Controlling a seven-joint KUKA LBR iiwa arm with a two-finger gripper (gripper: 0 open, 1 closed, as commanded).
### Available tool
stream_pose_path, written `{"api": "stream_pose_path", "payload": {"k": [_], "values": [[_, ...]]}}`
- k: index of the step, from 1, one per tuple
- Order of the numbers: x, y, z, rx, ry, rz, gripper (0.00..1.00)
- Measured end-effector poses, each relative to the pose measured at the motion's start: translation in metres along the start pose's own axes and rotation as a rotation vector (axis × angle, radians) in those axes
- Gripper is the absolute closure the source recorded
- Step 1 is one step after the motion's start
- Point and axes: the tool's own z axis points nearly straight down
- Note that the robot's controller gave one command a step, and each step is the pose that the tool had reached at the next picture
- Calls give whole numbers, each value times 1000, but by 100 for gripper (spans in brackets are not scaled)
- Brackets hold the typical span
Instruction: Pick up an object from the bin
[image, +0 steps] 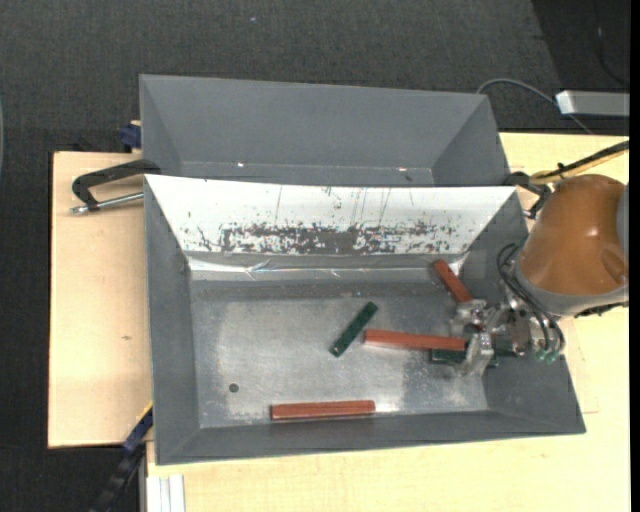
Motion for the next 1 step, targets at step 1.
{"api": "stream_pose_path", "payload": {"k": [1], "values": [[-7,44,-142,1,-5,136,100]]}}
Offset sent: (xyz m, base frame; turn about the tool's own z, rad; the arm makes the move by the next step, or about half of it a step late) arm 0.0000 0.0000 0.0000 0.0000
